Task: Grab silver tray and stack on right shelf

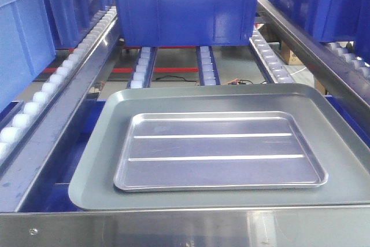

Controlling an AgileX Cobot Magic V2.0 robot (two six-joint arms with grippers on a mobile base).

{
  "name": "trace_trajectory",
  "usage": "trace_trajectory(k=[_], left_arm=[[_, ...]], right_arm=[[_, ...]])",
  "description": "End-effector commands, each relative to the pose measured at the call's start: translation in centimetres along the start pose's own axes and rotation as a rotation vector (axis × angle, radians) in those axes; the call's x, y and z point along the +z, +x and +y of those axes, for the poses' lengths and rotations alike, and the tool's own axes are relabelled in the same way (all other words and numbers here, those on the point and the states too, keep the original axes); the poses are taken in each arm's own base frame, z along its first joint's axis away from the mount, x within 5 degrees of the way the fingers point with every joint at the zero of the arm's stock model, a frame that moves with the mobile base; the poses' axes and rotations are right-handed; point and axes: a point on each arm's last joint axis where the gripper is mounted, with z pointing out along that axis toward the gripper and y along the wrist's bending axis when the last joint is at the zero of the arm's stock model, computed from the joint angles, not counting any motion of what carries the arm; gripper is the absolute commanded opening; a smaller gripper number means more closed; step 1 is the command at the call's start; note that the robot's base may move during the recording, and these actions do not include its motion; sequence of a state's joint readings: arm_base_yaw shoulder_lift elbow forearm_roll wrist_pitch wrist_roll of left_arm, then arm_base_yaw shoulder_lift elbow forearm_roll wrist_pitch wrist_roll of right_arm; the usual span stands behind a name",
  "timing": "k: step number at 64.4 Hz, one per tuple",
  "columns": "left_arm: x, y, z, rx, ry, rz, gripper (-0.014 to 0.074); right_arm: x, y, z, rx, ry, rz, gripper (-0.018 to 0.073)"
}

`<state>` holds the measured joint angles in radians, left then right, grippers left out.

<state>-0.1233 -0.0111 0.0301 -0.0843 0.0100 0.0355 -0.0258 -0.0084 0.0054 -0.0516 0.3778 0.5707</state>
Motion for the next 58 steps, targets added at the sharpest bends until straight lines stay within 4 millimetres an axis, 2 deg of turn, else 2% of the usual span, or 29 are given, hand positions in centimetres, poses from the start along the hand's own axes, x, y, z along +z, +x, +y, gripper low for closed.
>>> trace_trajectory(k=[1, 10, 35, 46, 51, 58], left_arm=[[-0.1, 0.0, 0.1, -0.011, -0.003, -0.076, -0.0099], [-0.1, 0.0, 0.1, -0.011, -0.003, -0.076, -0.0099], [-0.1, 0.0, 0.1, -0.011, -0.003, -0.076, -0.0099], [-0.1, 0.0, 0.1, -0.011, -0.003, -0.076, -0.0099], [-0.1, 0.0, 0.1, -0.011, -0.003, -0.076, -0.0099], [-0.1, 0.0, 0.1, -0.011, -0.003, -0.076, -0.0099]], right_arm=[[-0.1, -0.4, 0.3, -0.004, -0.039, -0.071, 0.0052], [0.1, 0.4, -0.3, -0.004, -0.006, -0.018, 0.0052], [0.1, 0.1, -0.1, -0.015, -0.024, -0.048, 0.0052], [-0.1, -1.3, 0.9, -0.424, -0.084, -0.236, 0.0052], [-0.3, -1.7, 1.2, -0.507, -0.095, -0.294, 0.0052], [-0.4, -2.0, 1.3, -0.524, -0.103, -0.335, 0.0052]])
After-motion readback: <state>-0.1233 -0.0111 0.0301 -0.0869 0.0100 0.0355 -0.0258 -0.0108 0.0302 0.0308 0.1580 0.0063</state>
